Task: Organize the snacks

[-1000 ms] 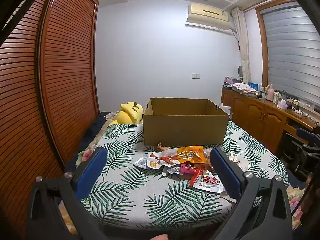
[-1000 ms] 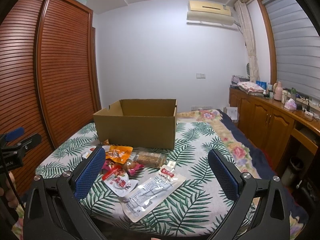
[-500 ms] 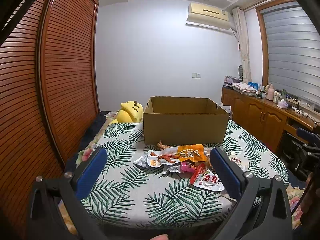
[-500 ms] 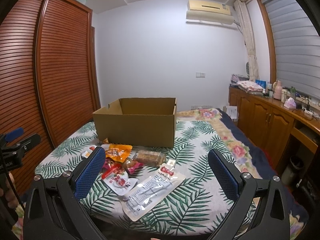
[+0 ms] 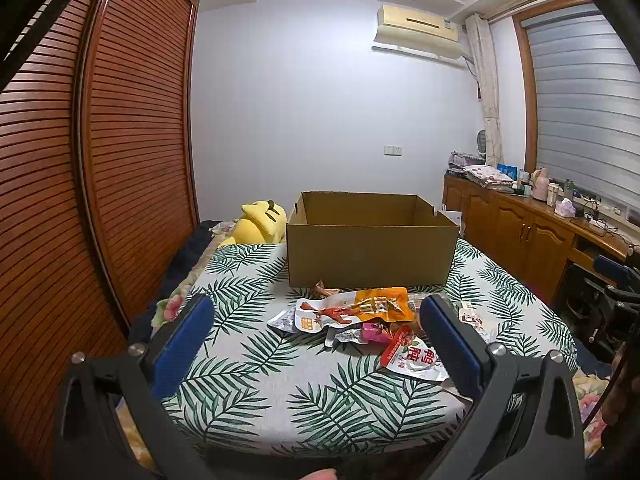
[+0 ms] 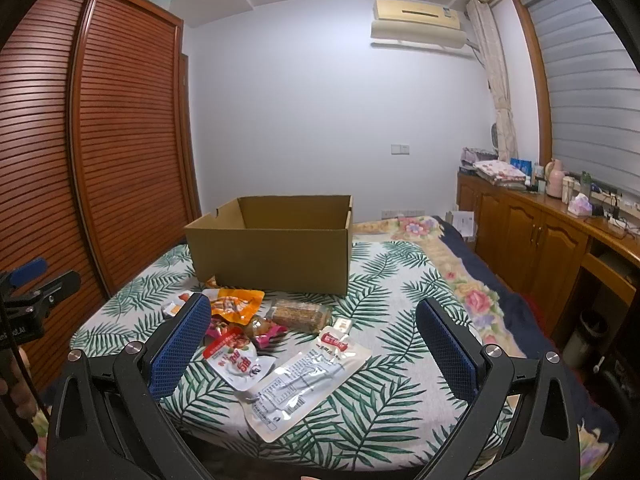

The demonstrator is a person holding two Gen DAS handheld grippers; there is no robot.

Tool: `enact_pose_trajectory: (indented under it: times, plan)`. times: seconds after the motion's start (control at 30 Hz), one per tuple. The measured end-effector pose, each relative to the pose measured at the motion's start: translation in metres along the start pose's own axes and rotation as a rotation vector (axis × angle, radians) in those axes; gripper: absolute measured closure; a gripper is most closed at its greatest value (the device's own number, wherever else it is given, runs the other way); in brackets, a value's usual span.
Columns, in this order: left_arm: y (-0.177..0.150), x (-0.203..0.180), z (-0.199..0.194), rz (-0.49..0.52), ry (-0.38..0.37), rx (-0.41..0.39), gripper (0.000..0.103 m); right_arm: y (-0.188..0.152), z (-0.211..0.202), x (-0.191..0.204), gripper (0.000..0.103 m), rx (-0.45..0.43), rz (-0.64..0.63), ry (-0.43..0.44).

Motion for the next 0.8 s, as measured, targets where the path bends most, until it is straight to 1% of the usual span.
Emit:
enact_pose_trajectory:
  times: [0.43, 0.57, 0.67, 0.8]
  plan:
    - [-0.002, 0.0, 0.0, 0.001, -0.001, 0.002, 0.0, 0.0, 0.0, 0.0, 0.0, 0.0, 0.0, 0.0]
    - [-0.005, -0.002, 0.004, 0.003, -0.005, 0.013, 0.0, -0.004, 0.002, 0.0, 0.0, 0.011, 0.003, 0.003]
    - [-0.012, -0.004, 0.013, 0.004, -0.013, 0.037, 0.0, -0.013, 0.011, -0.001, 0.0, 0.048, 0.008, 0.013]
    - [-0.027, -0.003, 0.032, 0.001, -0.012, 0.085, 0.0, -0.034, 0.032, -0.004, 0.0, 0.125, 0.026, 0.031]
Point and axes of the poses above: each gripper's, at about its wrist camera, not at the fingertips, and z roughly the way its jaws point, x to its left, y to its top, the point moved 10 cm from there along z, roughly the way its jaws point, and after that the axes turned 2 degrees about y, right-handed, at the moved point
